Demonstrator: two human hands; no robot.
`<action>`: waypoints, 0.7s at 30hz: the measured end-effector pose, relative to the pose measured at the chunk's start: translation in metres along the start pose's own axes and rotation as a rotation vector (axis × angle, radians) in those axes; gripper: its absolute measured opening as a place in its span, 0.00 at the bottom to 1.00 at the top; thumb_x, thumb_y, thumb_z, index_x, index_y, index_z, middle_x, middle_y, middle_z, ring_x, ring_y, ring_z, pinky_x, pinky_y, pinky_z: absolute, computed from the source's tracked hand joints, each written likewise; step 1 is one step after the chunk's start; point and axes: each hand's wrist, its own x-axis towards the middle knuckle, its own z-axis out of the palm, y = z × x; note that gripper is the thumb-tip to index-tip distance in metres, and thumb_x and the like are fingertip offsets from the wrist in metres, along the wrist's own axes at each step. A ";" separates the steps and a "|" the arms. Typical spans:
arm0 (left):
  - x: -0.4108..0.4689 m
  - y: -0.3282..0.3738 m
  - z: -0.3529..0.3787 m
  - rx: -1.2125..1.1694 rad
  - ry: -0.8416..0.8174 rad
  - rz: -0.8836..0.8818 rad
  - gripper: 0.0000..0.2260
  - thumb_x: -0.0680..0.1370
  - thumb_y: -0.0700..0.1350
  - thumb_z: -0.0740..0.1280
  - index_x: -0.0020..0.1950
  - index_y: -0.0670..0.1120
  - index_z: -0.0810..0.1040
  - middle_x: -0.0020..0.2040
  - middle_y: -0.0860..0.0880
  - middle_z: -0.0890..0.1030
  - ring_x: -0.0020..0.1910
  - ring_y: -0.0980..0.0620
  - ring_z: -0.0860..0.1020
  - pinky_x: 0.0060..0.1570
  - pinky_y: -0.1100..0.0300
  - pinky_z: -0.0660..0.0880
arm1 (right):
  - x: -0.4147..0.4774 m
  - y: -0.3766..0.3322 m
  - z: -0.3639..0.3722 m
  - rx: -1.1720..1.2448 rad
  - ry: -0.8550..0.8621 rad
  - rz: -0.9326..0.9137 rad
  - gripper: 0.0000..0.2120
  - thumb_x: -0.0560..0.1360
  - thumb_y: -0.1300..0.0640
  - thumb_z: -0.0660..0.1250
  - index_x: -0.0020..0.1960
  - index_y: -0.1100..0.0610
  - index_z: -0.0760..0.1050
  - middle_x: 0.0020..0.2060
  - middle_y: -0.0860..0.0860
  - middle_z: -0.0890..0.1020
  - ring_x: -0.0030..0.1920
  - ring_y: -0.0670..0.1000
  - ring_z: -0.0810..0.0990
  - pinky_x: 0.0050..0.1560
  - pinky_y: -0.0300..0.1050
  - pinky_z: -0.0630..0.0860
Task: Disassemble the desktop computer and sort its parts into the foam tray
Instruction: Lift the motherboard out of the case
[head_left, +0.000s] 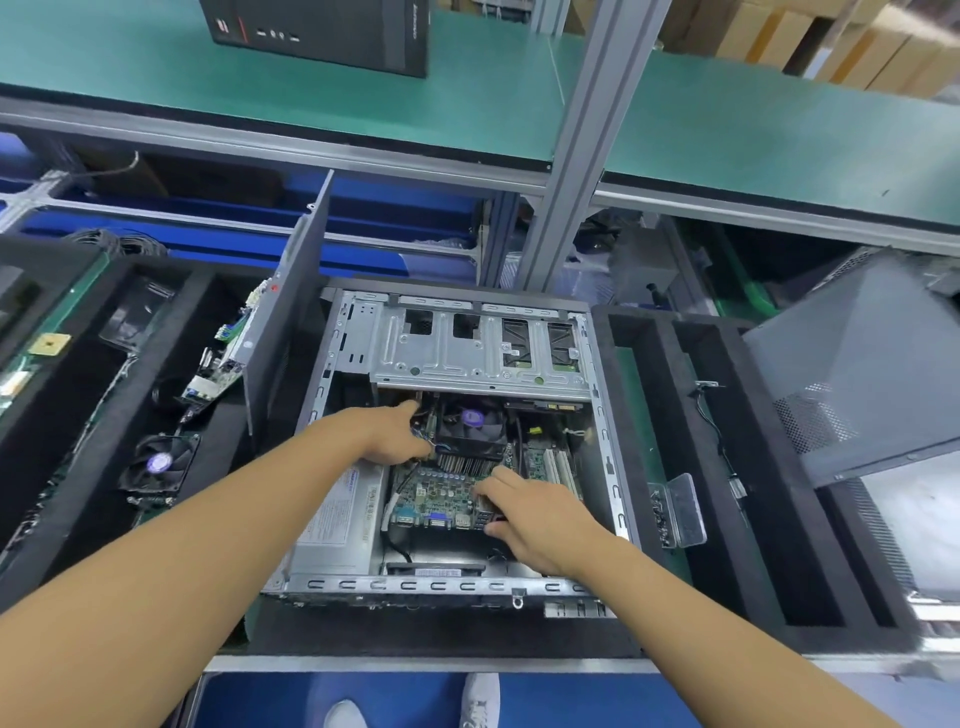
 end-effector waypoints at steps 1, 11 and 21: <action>-0.001 -0.002 -0.001 -0.017 -0.014 0.024 0.37 0.81 0.58 0.61 0.81 0.52 0.41 0.79 0.45 0.59 0.75 0.43 0.64 0.71 0.51 0.63 | -0.001 0.000 0.000 0.015 0.000 -0.006 0.13 0.79 0.48 0.63 0.62 0.50 0.67 0.54 0.46 0.71 0.41 0.54 0.78 0.37 0.47 0.71; -0.015 -0.016 -0.008 -0.117 -0.075 0.179 0.48 0.71 0.51 0.76 0.79 0.61 0.46 0.73 0.42 0.68 0.60 0.45 0.74 0.62 0.51 0.70 | -0.009 0.002 -0.012 0.204 0.051 0.081 0.14 0.79 0.48 0.63 0.63 0.48 0.68 0.53 0.43 0.68 0.46 0.53 0.77 0.49 0.53 0.76; -0.010 -0.019 -0.008 -0.157 -0.063 0.217 0.46 0.72 0.38 0.75 0.79 0.60 0.49 0.44 0.48 0.77 0.32 0.57 0.74 0.33 0.65 0.70 | -0.010 -0.006 -0.012 0.171 0.051 0.057 0.12 0.80 0.46 0.60 0.60 0.50 0.65 0.49 0.42 0.64 0.41 0.49 0.72 0.44 0.50 0.74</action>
